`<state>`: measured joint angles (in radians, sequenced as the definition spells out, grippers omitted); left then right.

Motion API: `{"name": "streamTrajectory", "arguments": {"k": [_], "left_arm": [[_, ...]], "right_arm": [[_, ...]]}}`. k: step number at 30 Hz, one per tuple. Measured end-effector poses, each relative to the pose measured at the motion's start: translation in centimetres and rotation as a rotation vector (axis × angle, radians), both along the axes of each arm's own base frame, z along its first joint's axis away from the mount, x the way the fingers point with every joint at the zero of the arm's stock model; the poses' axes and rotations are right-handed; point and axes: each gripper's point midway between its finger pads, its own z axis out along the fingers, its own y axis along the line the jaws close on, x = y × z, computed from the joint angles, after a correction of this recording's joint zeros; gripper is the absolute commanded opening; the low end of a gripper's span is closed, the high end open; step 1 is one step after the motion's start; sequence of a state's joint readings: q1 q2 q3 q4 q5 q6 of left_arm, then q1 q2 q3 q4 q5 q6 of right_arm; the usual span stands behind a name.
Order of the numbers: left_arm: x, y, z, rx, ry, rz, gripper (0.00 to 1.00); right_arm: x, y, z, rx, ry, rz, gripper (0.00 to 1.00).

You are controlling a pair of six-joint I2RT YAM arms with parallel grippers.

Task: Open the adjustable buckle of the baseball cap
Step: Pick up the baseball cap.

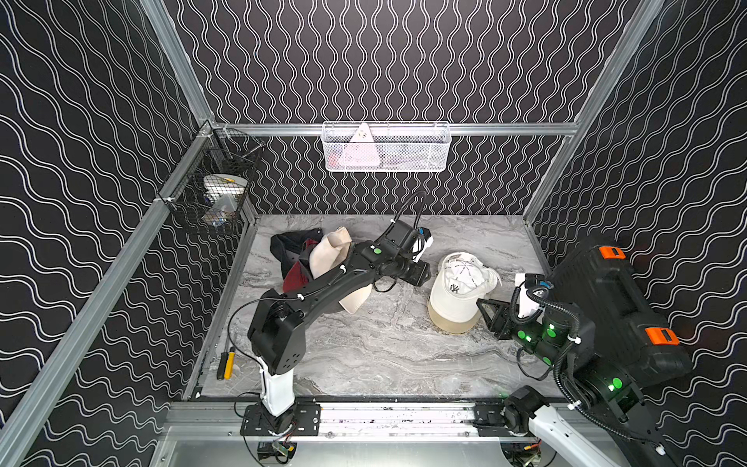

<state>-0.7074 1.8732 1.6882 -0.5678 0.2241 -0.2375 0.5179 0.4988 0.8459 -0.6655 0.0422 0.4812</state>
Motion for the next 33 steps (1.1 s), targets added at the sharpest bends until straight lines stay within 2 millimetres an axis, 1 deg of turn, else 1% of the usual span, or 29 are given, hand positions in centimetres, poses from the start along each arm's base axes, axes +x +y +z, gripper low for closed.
{"name": "streamTrajectory", "arguments": {"k": [3, 8, 14, 18, 24, 27, 33], "left_arm": [[0.3, -1.1, -0.9, -0.001, 0.011, -0.003, 0.47], [1.1, -1.9, -2.3, 0.006, 0.036, 0.008, 0.47], [1.9, -2.7, -4.2, 0.017, 0.062, 0.026, 0.47], [2.3, -3.0, -6.0, 0.033, 0.085, 0.036, 0.46], [2.6, -3.3, -8.1, 0.044, 0.116, 0.050, 0.43], [2.8, -3.5, -8.7, 0.046, 0.126, 0.056, 0.41], [3.2, -4.1, -9.2, 0.038, 0.132, 0.063, 0.38]], "right_arm": [[-0.1, -0.3, -0.1, -0.012, 0.009, -0.013, 0.45], [-0.2, -0.5, 0.1, -0.035, 0.010, -0.011, 0.46], [-0.4, -0.7, 0.2, -0.037, 0.003, -0.013, 0.47], [-0.3, -0.7, -0.4, -0.051, 0.014, -0.013, 0.48], [-0.4, -0.8, -0.8, -0.062, 0.018, -0.014, 0.48], [-0.4, -0.9, -1.0, -0.074, 0.019, -0.010, 0.48], [-0.3, -1.0, -1.1, -0.082, 0.019, -0.015, 0.48]]}}
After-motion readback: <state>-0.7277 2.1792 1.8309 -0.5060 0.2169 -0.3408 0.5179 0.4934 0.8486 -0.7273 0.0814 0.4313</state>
